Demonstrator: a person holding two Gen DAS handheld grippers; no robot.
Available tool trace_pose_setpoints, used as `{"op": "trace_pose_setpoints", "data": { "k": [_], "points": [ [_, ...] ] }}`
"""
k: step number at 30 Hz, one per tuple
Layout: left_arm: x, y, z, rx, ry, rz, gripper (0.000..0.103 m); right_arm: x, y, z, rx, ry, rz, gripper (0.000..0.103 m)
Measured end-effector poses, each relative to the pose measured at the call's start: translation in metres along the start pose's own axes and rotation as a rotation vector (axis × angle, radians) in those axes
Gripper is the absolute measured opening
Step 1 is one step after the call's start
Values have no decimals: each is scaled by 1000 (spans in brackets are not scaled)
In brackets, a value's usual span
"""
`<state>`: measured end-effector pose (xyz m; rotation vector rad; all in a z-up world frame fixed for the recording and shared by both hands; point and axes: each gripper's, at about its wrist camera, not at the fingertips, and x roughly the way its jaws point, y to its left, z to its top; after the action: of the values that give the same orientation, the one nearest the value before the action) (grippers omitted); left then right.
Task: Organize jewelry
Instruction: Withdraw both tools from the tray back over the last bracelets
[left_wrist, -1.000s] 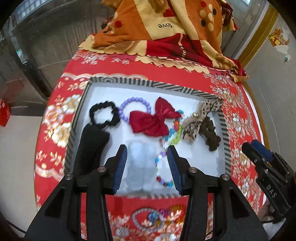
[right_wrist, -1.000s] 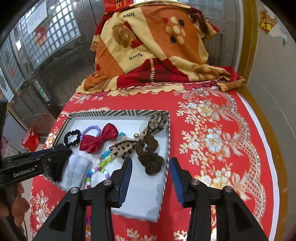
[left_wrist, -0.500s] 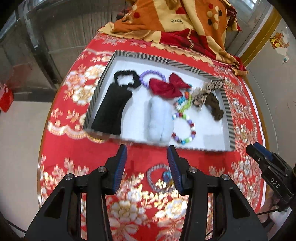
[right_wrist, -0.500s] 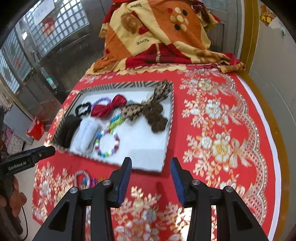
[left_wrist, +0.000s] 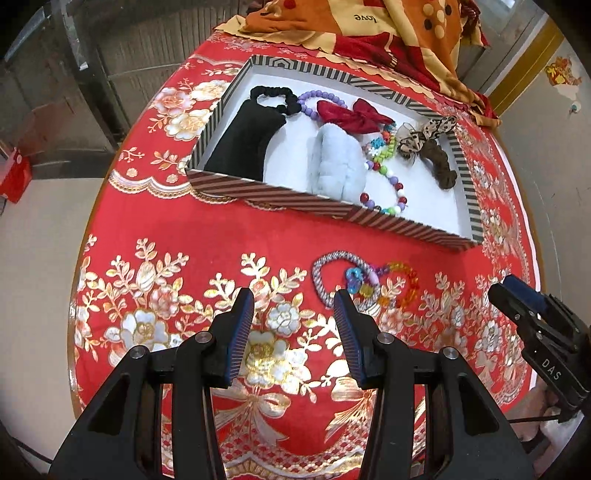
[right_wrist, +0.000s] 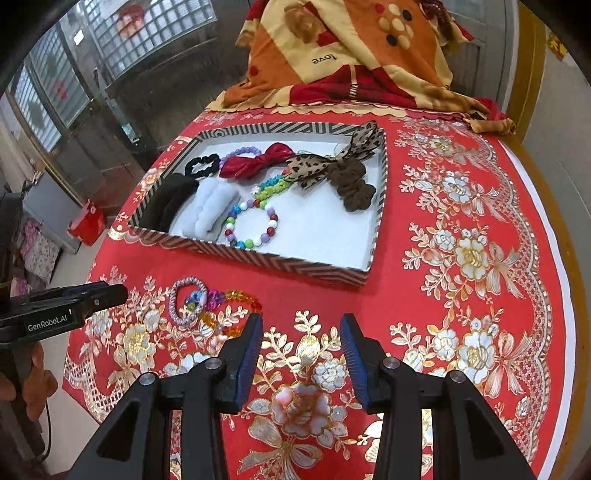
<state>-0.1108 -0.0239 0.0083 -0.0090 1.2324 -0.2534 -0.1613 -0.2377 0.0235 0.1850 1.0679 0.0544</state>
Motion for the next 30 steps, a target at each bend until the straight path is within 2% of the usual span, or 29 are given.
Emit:
{"op": "trace_pose_setpoints", "data": {
  "k": [10, 30],
  "points": [
    [2, -3, -9, 14, 11, 15, 44, 2, 9, -8, -18, 23, 3, 41],
    [15, 5, -4, 14, 41, 39, 44, 21, 25, -6, -50, 68, 1, 41]
  ]
}}
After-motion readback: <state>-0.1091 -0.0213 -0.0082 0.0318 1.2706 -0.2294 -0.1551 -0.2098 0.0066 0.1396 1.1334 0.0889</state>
